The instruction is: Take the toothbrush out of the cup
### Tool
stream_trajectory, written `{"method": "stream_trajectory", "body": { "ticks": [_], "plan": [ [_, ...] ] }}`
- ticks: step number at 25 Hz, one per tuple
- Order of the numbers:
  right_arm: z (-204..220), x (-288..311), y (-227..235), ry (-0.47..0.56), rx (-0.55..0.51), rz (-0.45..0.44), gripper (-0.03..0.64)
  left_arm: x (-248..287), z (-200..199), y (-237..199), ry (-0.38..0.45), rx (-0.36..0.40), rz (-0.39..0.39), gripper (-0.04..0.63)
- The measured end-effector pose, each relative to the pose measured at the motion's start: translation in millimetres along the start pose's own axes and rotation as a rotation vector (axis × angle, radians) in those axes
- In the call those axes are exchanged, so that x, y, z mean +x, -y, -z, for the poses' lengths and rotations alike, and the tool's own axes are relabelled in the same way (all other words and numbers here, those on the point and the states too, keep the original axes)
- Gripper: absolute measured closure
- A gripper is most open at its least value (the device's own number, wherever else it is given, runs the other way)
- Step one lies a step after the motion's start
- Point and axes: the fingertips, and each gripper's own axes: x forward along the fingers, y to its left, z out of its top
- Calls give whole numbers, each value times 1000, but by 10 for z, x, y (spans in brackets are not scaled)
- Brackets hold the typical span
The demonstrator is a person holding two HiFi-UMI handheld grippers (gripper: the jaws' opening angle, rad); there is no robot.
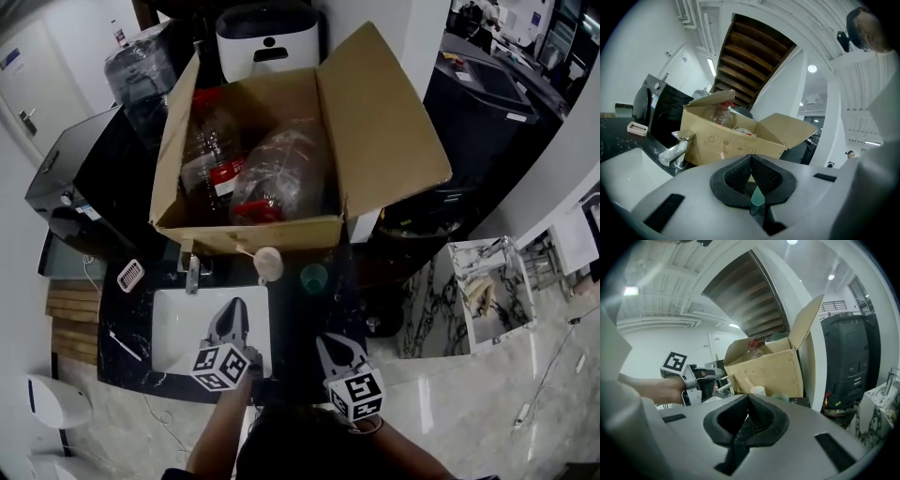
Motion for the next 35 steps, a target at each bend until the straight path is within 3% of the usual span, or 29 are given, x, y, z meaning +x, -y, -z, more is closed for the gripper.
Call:
{"method": "stream_trajectory", "body": {
  "ticks": [13,16,21,25,28,35],
  "plan": [
    [79,591,447,-101,-20,48,603,1133,285,-655,-98,-14,-44,568],
    [178,669,515,-131,-14,61,603,1303,387,-802,-109,-42,-67,488],
    [261,818,519,-170,11,73,603,1571,498,-1030,-125,-106,-65,477],
    [247,902,541,-184,32,78,603,1767,637,-1045,-144,-144,-54,479],
    [210,941,508,-175,29,79,603,1799,697,-1041,-150,-151,-40,541],
    [278,863,471,-186,21,87,603,1810,699,-1056,-142,-148,-34,548]
  ]
}}
